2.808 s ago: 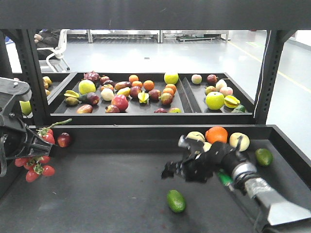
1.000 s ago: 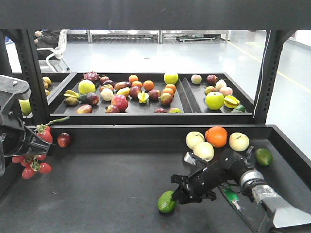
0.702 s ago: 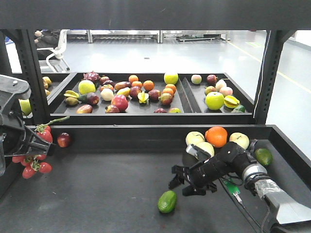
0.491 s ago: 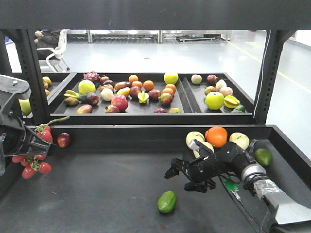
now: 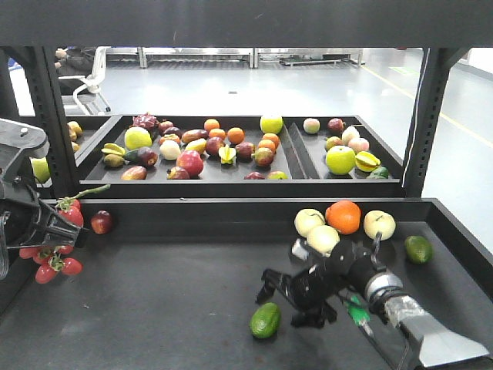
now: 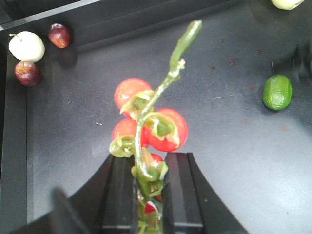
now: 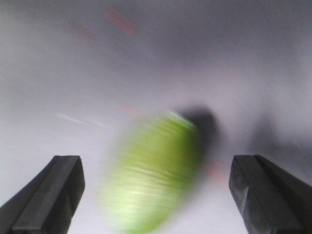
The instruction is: Pick snacks and fruit into basket
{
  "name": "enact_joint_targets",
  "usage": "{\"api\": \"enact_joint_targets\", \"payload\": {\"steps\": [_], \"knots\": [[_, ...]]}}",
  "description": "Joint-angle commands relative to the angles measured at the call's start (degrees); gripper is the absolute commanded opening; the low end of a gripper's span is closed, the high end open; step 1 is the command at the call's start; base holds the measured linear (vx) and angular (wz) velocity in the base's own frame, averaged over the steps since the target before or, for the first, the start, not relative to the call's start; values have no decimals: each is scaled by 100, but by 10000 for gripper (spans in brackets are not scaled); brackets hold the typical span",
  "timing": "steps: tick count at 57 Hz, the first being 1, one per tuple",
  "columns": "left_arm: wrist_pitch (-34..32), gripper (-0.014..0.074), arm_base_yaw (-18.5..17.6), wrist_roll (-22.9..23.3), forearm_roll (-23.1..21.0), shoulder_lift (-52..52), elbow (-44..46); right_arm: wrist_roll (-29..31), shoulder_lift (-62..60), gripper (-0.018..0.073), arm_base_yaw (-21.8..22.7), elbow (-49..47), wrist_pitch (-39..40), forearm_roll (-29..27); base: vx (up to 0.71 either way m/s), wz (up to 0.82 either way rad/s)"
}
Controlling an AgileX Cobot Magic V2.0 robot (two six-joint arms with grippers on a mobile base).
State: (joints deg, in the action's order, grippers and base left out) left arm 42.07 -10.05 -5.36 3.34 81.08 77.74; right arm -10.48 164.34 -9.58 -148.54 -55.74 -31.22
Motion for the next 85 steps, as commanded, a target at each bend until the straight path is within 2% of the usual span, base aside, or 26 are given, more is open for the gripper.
{"api": "enact_joint_targets", "payload": {"steps": [1, 4, 11, 22, 27, 35, 42, 49, 56, 62, 71, 74, 78, 85], "knots": [[-412, -6, -10, 43, 2, -219, 157, -20, -325, 652, 7, -175, 121, -470, 0, 0], [-400, -6, -10, 31, 2, -219, 157, 61, -304, 650, 7, -175, 208, -639, 0, 0], [-400, -6, -10, 31, 2, -219, 157, 55, -304, 641, 7, -175, 161, -613, 0, 0], [-419, -6, -10, 32, 13, -219, 157, -132, -310, 582, 7, -182, -95, -326, 0, 0], [-419, -6, -10, 32, 13, -219, 157, -205, -322, 559, 24, -366, -416, 96, 0, 0], [-426, -6, -10, 32, 13, -219, 157, -248, -322, 554, 24, -937, -1047, 1190, 0, 0], [-426, -6, -10, 37, 8, -219, 157, 210, -322, 554, 24, -1352, -1798, 1999, 0, 0], [-427, -6, -10, 37, 8, -219, 157, 317, -524, 554, 24, -1484, -1546, 1708, 0, 0], [-427, -6, -10, 37, 8, -219, 157, 836, -547, 554, 4, -1692, -815, 1070, 0, 0], [-427, -6, -10, 37, 8, -219, 157, 1669, -558, 554, -34, -1692, -612, 456, 0, 0], [-427, -6, -10, 31, 16, -219, 157, 3088, -558, 558, -188, -1692, -1224, 426, 0, 0], [-438, -6, -10, 31, 41, -219, 157, 3018, -558, 558, -220, -1692, -1450, 426, 0, 0], [-477, -6, -10, 31, 47, -219, 157, 2500, -558, 558, -269, -1692, -1626, 530, 0, 0], [-489, -6, -10, 31, 47, -219, 157, 1709, -558, 558, -277, -1692, -1774, 1297, 0, 0]]}}
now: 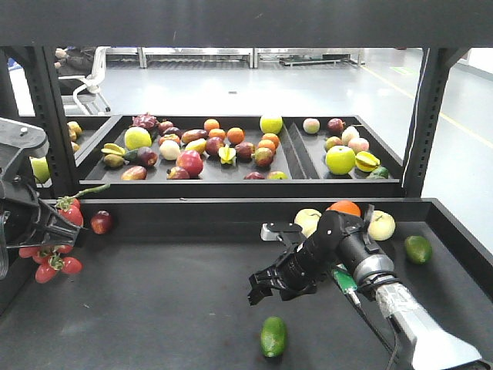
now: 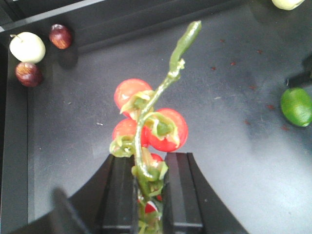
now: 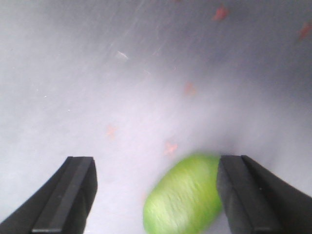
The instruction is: Pick snacks and fruit into basket
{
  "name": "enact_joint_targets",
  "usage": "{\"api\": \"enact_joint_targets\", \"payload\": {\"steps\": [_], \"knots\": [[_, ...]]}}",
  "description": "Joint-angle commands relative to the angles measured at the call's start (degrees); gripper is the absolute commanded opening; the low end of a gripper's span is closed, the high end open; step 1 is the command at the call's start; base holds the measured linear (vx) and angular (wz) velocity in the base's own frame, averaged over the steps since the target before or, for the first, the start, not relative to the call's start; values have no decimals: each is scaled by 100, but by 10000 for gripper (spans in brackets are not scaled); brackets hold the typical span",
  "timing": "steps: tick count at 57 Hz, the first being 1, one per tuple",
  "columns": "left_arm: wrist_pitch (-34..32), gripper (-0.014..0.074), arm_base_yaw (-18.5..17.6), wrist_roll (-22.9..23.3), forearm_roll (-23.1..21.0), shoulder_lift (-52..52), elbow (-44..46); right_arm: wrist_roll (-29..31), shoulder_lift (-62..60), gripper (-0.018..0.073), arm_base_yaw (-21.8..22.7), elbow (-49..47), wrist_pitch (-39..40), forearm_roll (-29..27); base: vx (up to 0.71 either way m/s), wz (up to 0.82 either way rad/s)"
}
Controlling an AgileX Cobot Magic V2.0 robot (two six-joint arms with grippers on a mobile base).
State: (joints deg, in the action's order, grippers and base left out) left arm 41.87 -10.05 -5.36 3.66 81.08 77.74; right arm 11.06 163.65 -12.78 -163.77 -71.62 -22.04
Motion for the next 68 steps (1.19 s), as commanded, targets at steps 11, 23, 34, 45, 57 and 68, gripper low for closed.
{"api": "enact_joint_targets", "payload": {"steps": [11, 23, 34, 45, 57, 68], "knots": [[-469, -6, -10, 31, 15, -219, 157, -1460, -483, 558, 41, -153, -187, 225, 0, 0], [-470, -6, -10, 31, 31, -219, 157, -1909, -473, 558, -71, -135, -187, 183, 0, 0], [-495, -6, -10, 31, 177, -219, 157, -2284, -473, 557, -172, -135, -187, 245, 0, 0], [-596, -6, -10, 31, 177, -219, 157, -2091, -473, 557, -172, -135, -187, 410, 0, 0], [-664, -6, -10, 36, 167, -219, 157, -1663, -636, 552, -112, -135, -187, -115, 0, 0], [-665, -6, -10, 42, 165, -207, 157, -1048, -1194, 553, -60, -135, -187, -253, 0, 0]]}}
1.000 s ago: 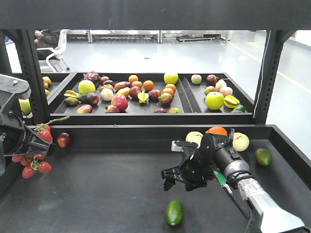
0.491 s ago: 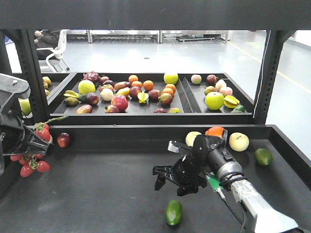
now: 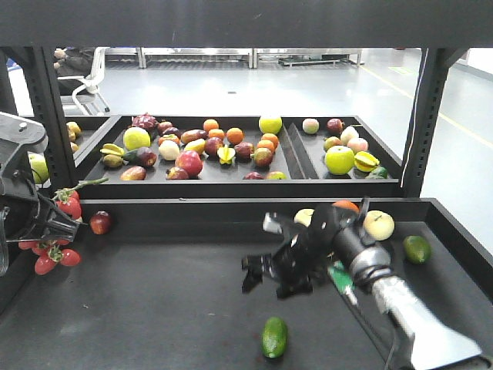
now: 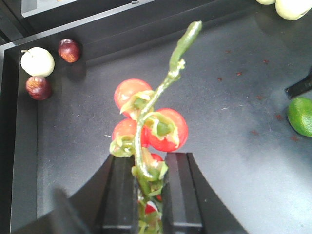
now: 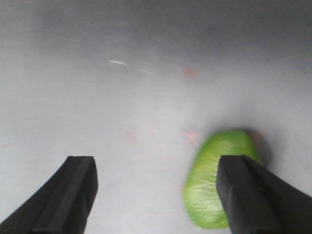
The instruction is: Pick snacks and fruit into basket
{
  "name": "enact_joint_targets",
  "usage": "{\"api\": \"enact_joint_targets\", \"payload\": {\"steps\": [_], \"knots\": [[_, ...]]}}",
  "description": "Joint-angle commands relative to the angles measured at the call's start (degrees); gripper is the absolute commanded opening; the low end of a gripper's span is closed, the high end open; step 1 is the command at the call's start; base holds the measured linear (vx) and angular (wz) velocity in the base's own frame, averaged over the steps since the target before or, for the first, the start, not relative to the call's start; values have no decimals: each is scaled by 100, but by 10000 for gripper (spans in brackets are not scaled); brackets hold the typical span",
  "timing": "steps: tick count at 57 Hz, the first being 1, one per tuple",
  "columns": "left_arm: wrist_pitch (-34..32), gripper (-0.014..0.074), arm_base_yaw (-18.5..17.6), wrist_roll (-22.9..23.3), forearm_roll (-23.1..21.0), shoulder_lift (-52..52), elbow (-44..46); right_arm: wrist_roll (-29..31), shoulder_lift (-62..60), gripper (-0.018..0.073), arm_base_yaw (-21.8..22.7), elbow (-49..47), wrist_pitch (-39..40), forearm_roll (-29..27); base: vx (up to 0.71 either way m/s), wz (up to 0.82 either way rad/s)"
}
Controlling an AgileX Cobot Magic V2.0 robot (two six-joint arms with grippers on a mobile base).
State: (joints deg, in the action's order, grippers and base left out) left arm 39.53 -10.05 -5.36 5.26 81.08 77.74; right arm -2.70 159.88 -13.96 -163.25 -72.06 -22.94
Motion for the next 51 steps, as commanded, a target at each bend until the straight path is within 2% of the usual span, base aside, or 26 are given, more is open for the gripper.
{"api": "enact_joint_targets", "payload": {"steps": [1, 9, 18, 21, 31, 35, 36, 37, 42, 45, 51], "knots": [[-431, -6, -10, 42, 6, -207, 157, 343, -873, 553, 58, -187, -142, -123, 0, 0], [-474, -6, -10, 42, 6, -207, 157, 916, -1467, 542, 61, -187, -142, 202, 0, 0], [-524, -6, -10, 42, -36, -207, 157, 883, -1920, 481, 44, -187, -104, 157, 0, 0], [-563, -6, -10, 42, -36, -207, 157, 1066, -1987, 450, 44, -187, 101, 149, 0, 0], [-756, -6, -10, 42, -41, -188, 157, 1532, -2235, 398, 114, -207, 2415, 147, 0, 0], [-805, -6, -10, 42, -41, -171, 157, 1739, -2411, 398, 186, -207, 2805, 159, 0, 0], [-813, -6, -10, 42, -41, -161, 157, 1799, -2451, 398, 185, -207, 2805, 167, 0, 0], [-861, -6, -10, 65, -47, -85, 157, 2217, -2979, 398, 469, -207, 2090, -170, 0, 0], [-967, -6, -10, 226, -52, 77, 157, 2651, -3462, 398, 868, -207, 1666, -1104, 0, 0], [-1043, -6, -10, 300, -52, 188, 157, 2871, -3659, 396, 1079, -188, 1369, -1336, 0, 0], [-1129, -6, -10, 305, -46, 324, 157, 2825, -3699, 396, 1515, -188, 565, -1710, 0, 0]]}}
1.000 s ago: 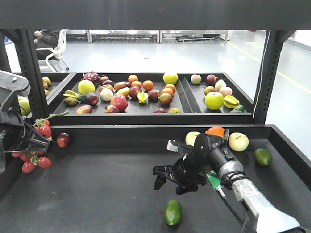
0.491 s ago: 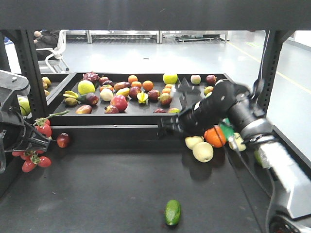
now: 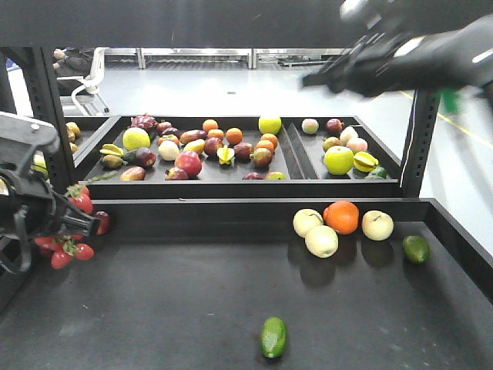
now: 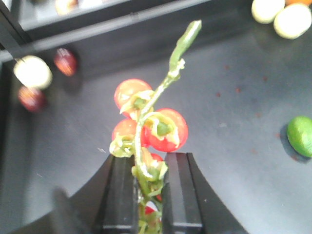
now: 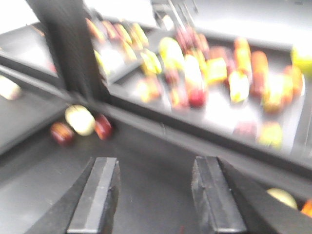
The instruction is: Pick snacks and fruit into basket
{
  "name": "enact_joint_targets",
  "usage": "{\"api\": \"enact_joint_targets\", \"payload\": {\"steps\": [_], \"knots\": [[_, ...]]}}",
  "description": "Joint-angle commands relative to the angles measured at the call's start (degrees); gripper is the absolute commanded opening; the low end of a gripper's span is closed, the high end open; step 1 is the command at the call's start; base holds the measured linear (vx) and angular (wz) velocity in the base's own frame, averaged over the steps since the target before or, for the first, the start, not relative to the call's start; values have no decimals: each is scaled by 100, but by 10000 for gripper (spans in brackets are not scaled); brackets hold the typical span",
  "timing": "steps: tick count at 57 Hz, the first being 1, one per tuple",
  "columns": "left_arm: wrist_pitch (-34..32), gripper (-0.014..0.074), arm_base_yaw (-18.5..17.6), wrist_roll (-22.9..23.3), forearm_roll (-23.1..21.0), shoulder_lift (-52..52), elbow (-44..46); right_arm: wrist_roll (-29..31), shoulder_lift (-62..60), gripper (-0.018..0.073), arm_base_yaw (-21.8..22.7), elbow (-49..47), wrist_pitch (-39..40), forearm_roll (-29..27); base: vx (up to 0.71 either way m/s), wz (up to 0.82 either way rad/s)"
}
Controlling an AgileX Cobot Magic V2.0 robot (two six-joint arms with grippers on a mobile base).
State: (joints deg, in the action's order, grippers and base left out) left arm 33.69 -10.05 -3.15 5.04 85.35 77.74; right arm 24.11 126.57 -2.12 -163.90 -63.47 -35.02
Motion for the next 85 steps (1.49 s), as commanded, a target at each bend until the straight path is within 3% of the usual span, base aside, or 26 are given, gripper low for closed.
{"api": "enact_joint_targets", "payload": {"steps": [1, 8, 28, 33, 38, 46, 49, 54, 58, 66, 74, 78, 85], "knots": [[-545, -6, -10, 83, -25, -103, 157, 134, -347, 396, 405, -122, -419, -559, 0, 0], [-579, -6, -10, 83, -25, -187, 157, 126, -52, 396, 507, -122, -680, -802, 0, 0], [-840, -6, -10, 83, -19, -716, 157, 234, 486, 396, 58, -122, 869, -1117, 0, 0], [-1111, -6, -10, 83, -19, -826, 157, -63, 504, 394, 64, -122, 1331, -1516, 0, 0], [-1258, -6, -10, 83, -19, -944, 157, -108, 429, 374, 130, -122, 859, -1690, 0, 0], [-1117, -6, -15, 83, -19, -1170, 157, 313, -3, 270, 48, -122, -748, -742, 0, 0], [-994, -6, -15, 83, -19, -1257, 157, 261, -171, 225, 84, -128, -645, -1034, 0, 0], [-865, -6, -15, 83, -19, -1393, 157, 778, -479, 185, 149, -140, -553, -1922, 0, 0], [-730, -6, -15, 83, -19, -1511, 157, 802, -635, 185, 199, -140, -976, -2083, 0, 0], [-442, -6, -15, 83, -19, -1779, 157, 157, -677, 187, 150, -120, -1001, -1171, 0, 0], [-486, -6, -15, 83, -14, -1975, 157, -234, -581, 192, -290, 19, -795, 43, 0, 0], [-511, -6, -15, 83, -19, -2020, 157, -320, -657, 196, -457, 555, -184, 479, 0, 0], [-476, -6, -21, 83, -19, -2033, 157, -220, -923, 206, -638, 1915, 1615, 1060, 0, 0]]}}
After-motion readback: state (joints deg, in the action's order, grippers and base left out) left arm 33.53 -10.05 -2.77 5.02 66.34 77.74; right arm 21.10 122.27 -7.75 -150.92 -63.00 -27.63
